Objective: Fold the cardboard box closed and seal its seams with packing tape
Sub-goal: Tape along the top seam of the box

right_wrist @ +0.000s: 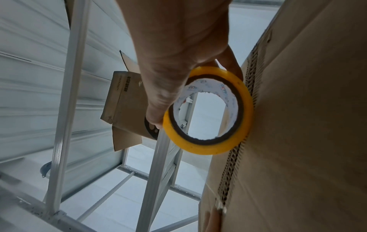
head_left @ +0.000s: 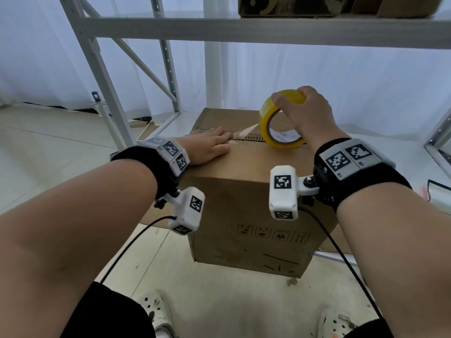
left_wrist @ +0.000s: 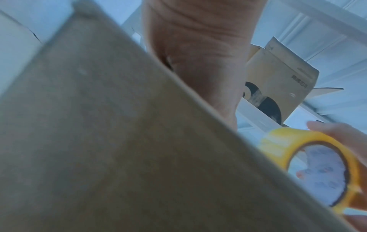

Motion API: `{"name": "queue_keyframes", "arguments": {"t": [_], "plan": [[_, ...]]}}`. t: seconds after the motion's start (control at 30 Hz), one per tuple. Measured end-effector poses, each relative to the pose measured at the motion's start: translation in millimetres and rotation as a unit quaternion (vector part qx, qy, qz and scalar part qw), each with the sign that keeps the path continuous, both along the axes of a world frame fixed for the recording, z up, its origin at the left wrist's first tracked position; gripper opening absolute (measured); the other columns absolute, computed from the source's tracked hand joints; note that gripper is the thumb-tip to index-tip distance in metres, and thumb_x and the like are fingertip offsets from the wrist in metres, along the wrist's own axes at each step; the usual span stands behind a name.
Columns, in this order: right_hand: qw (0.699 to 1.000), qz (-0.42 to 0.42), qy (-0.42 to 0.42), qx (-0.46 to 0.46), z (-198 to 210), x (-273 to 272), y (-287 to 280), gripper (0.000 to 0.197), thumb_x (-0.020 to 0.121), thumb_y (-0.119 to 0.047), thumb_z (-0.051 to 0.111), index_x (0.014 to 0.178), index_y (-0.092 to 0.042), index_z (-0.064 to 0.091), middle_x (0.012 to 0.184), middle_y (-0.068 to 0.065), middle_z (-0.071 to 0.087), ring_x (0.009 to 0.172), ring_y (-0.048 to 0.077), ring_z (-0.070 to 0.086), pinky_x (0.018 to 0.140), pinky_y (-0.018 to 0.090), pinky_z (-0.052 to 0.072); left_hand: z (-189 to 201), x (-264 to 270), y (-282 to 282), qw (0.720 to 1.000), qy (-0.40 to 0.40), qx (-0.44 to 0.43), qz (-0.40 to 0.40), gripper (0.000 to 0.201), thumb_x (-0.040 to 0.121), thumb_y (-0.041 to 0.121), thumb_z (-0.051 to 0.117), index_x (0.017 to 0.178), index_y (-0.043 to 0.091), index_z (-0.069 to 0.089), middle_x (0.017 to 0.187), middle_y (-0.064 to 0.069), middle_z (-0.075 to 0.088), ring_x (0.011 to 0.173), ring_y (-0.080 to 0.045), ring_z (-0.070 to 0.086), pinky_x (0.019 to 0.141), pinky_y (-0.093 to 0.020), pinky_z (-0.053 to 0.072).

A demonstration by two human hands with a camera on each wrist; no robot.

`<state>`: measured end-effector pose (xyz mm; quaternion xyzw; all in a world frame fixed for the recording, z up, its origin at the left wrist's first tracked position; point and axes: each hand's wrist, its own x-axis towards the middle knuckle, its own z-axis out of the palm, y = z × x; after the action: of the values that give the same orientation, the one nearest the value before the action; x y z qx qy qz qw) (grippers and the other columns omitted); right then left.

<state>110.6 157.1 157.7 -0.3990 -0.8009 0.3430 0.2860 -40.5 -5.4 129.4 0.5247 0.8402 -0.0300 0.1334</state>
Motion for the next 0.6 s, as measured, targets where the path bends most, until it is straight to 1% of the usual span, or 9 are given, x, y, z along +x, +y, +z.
{"name": "queue_keyframes", "arguments": {"t": [0.1, 0.17, 0.23, 0.3, 0.37, 0.47, 0.53, 0.6], "plan": [[1.0, -0.002, 0.009, -0.016, 0, 2, 3, 0.08, 0.077, -0.069, 0.051, 0.143, -0.027, 0.037, 0.14, 0.003, 0.044, 0.125, 0.026, 0.045, 0.102, 0.047, 0.041, 1, -12, -15, 0.999, 0.0, 0.0, 0.033, 0.057, 0.101, 0.047, 0.017, 0.152, 0.024, 0.004, 0.16, -0.003, -0.002, 0.147, -0.016, 0.0, 0.119, -0.036, 0.0], [1.0, -0.001, 0.007, -0.015, 0, 2, 2, 0.081, 0.076, -0.07, 0.051, 0.143, -0.027, 0.036, 0.141, 0.003, 0.044, 0.125, 0.026, 0.044, 0.102, 0.047, 0.04, 1, -7, -13, 0.999, 0.024, -0.011, 0.046, 0.06, 0.1, 0.05, 0.015, 0.152, 0.022, 0.004, 0.16, -0.005, -0.001, 0.147, -0.017, 0.001, 0.118, -0.036, -0.001], [1.0, 0.001, 0.0, -0.006, 0, 1, 0, 0.084, 0.073, -0.074, 0.049, 0.142, -0.029, 0.036, 0.14, 0.003, 0.044, 0.124, 0.027, 0.045, 0.103, 0.049, 0.039, -1, 3, -4, 0.997, 0.049, -0.016, 0.061, 0.066, 0.099, 0.054, 0.015, 0.153, 0.016, 0.006, 0.159, -0.009, 0.001, 0.147, -0.021, 0.003, 0.118, -0.037, 0.0], [1.0, 0.004, -0.01, 0.007, -1, 1, 0, 0.086, 0.071, -0.078, 0.047, 0.141, -0.029, 0.037, 0.138, 0.004, 0.046, 0.123, 0.028, 0.046, 0.103, 0.05, 0.038, -1, 15, 5, 0.996, 0.05, -0.012, 0.073, 0.07, 0.098, 0.055, 0.016, 0.152, 0.01, 0.009, 0.159, -0.012, 0.003, 0.146, -0.024, 0.005, 0.118, -0.038, 0.003], [0.999, 0.009, -0.025, 0.029, -1, -1, -1, 0.084, 0.073, -0.078, 0.046, 0.14, -0.028, 0.037, 0.137, 0.005, 0.046, 0.122, 0.029, 0.046, 0.103, 0.051, 0.038, 2, 25, 13, 0.998, 0.035, -0.004, 0.058, 0.066, 0.1, 0.051, 0.018, 0.151, 0.009, 0.012, 0.159, -0.011, 0.005, 0.146, -0.023, 0.006, 0.117, -0.038, 0.005], [0.997, 0.018, -0.048, 0.065, -2, -5, -1, 0.08, 0.077, -0.076, 0.046, 0.139, -0.026, 0.038, 0.135, 0.006, 0.047, 0.12, 0.028, 0.048, 0.101, 0.051, 0.039, 4, 39, 26, 1.0, 0.019, 0.002, 0.018, 0.061, 0.102, 0.045, 0.019, 0.151, 0.01, 0.015, 0.159, -0.008, 0.008, 0.146, -0.021, 0.01, 0.116, -0.034, 0.008], [0.996, 0.018, -0.053, 0.071, -2, -6, 0, 0.079, 0.078, -0.075, 0.047, 0.139, -0.025, 0.039, 0.135, 0.006, 0.047, 0.119, 0.028, 0.048, 0.1, 0.05, 0.04, 3, 41, 30, 1.0, 0.01, 0.008, 0.013, 0.06, 0.102, 0.045, 0.019, 0.151, 0.011, 0.017, 0.159, -0.006, 0.008, 0.146, -0.02, 0.011, 0.116, -0.034, 0.009], [0.997, 0.018, -0.047, 0.058, -2, -7, 0, 0.08, 0.077, -0.075, 0.048, 0.139, -0.025, 0.039, 0.135, 0.005, 0.047, 0.12, 0.027, 0.048, 0.101, 0.05, 0.039, 4, 32, 24, 1.0, -0.012, 0.021, 0.009, 0.056, 0.103, 0.043, 0.02, 0.151, 0.014, 0.018, 0.159, -0.002, 0.01, 0.145, -0.017, 0.012, 0.116, -0.031, 0.008]]}}
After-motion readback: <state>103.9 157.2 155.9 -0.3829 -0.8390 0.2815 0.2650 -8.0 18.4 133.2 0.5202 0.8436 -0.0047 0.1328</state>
